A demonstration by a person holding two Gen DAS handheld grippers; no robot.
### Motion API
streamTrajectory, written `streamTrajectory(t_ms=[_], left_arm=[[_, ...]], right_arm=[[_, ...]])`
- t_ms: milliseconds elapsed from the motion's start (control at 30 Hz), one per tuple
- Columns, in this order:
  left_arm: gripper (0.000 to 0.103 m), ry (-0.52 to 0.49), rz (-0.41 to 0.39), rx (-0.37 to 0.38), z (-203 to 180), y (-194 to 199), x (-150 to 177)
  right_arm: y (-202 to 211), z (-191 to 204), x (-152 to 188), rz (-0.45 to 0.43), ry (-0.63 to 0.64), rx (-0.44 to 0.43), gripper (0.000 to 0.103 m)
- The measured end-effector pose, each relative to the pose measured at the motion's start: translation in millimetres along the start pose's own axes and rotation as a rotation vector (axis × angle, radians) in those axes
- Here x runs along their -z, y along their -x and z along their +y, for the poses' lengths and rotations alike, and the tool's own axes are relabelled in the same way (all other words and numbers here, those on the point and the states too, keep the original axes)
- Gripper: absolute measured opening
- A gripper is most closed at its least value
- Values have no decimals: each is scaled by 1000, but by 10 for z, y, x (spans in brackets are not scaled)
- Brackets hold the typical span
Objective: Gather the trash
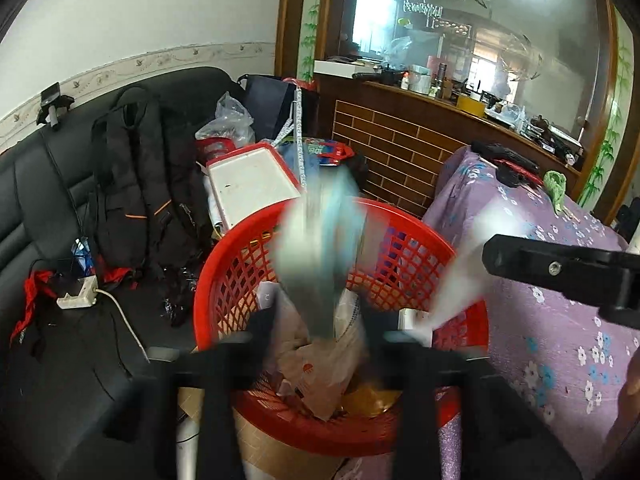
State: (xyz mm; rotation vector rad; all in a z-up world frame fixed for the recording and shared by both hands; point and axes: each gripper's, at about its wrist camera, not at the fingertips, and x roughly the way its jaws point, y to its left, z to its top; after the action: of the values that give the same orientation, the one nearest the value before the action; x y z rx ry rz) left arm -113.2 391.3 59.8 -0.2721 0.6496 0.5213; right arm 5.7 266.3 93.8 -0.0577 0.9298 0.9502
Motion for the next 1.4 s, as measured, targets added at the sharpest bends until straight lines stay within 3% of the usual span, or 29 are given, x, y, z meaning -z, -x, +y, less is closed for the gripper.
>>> streamTrajectory(t_ms=[67,167,233,300,333,500,733,900,1033,1400], left_arm=[[71,-10,-47,-17,-18,100,26],[72,-19,-65,-30,-80,237,66],[78,-11,-78,-17,-117,353,99],[96,-19,-110,-49,-184,509,175],[99,-34,-138,-76,-249,627,247],[101,-142,-179,-146,-571,943,522],[102,-188,-137,-143,-789,1189,939],[103,-196,-133,-140,-930,1349,1114],[103,-227,-179,-157,-1073,1506,1197],[103,-208,-183,-159,-1050,1541,1271]], right_arm=[[118,-59,49,-20,-11,-22,48],[330,-137,146,-56,-16,11,55],[485,-184,245,-77,-20,42,71],[686,-239,383,-107,-13,87,75],[789,-254,471,-115,1,117,78],[1210,-305,857,-161,46,239,89],[1779,-226,1472,-275,142,424,100],[1953,-238,1796,-279,146,499,101],[2060,-298,1938,-272,105,512,101],[2117,-329,2035,-258,72,559,101]])
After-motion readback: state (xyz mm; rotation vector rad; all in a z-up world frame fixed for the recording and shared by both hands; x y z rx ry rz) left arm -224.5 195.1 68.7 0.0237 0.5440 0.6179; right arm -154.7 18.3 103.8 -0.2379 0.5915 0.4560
